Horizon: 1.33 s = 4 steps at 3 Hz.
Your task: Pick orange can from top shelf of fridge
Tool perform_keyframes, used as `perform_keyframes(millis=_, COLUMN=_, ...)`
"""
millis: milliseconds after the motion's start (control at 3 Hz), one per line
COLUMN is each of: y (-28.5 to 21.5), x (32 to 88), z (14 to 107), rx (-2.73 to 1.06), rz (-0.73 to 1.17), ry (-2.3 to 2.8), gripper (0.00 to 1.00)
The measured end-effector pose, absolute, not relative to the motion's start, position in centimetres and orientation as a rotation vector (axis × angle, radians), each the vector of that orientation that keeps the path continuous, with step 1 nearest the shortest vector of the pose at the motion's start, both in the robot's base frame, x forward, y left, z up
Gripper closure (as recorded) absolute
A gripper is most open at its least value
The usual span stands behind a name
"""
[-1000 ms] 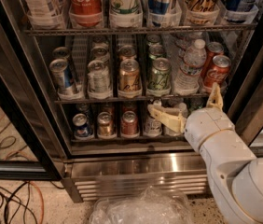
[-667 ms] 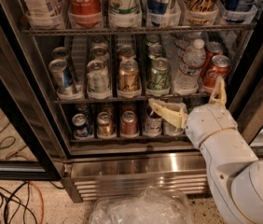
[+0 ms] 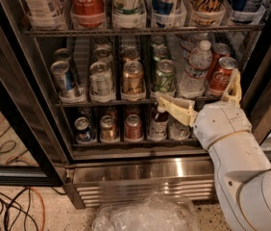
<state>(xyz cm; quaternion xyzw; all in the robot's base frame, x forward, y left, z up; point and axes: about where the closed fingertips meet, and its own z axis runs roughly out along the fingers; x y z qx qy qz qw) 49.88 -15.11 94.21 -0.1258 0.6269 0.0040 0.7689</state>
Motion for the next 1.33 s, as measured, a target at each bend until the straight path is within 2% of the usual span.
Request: perform_keyframes(millis=1333, y=-15.5, x=50.5, z=96.4, rx=-0.234, rz=-0.002, ry=1.315, gripper=0.0)
